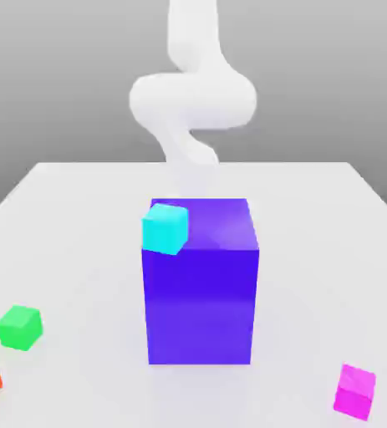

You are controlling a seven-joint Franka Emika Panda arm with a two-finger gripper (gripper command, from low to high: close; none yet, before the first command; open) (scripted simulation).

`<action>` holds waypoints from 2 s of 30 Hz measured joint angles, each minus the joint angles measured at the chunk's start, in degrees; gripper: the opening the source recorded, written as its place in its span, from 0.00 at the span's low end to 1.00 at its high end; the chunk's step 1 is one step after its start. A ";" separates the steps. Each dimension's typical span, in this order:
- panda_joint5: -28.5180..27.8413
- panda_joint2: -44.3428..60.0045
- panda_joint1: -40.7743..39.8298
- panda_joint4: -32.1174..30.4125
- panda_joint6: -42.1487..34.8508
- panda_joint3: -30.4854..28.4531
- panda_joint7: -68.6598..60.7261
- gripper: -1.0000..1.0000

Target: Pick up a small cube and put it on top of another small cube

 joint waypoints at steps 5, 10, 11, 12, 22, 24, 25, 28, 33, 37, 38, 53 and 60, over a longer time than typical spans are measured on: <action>0.88 10.74 4.55 -0.66 3.68 0.02 -6.93 0.50; 1.73 21.14 8.33 -1.29 7.25 0.74 -13.62 0.50; 1.87 23.21 8.98 -1.42 7.96 1.01 -14.94 0.50; 1.98 25.29 9.59 -1.55 8.68 1.31 -16.23 0.50; 0.09 46.06 15.80 -2.85 15.87 4.67 -27.04 0.50; -1.16 50.23 16.53 -3.10 17.31 5.22 -28.58 0.50; -1.93 52.32 16.98 -3.23 18.01 5.48 -29.25 0.50; -4.42 58.58 18.51 -3.34 20.52 5.77 -30.58 0.50; -6.53 68.19 20.12 -1.58 27.54 4.20 -29.68 0.00; -6.55 68.19 20.11 -1.58 27.49 4.21 -29.65 0.00; -6.56 68.19 20.11 -1.58 27.46 4.21 -29.64 0.00; -2.91 52.28 5.34 -4.29 19.97 -0.33 -49.41 0.00; -0.95 46.86 -6.74 -9.53 19.22 -8.76 -64.38 0.00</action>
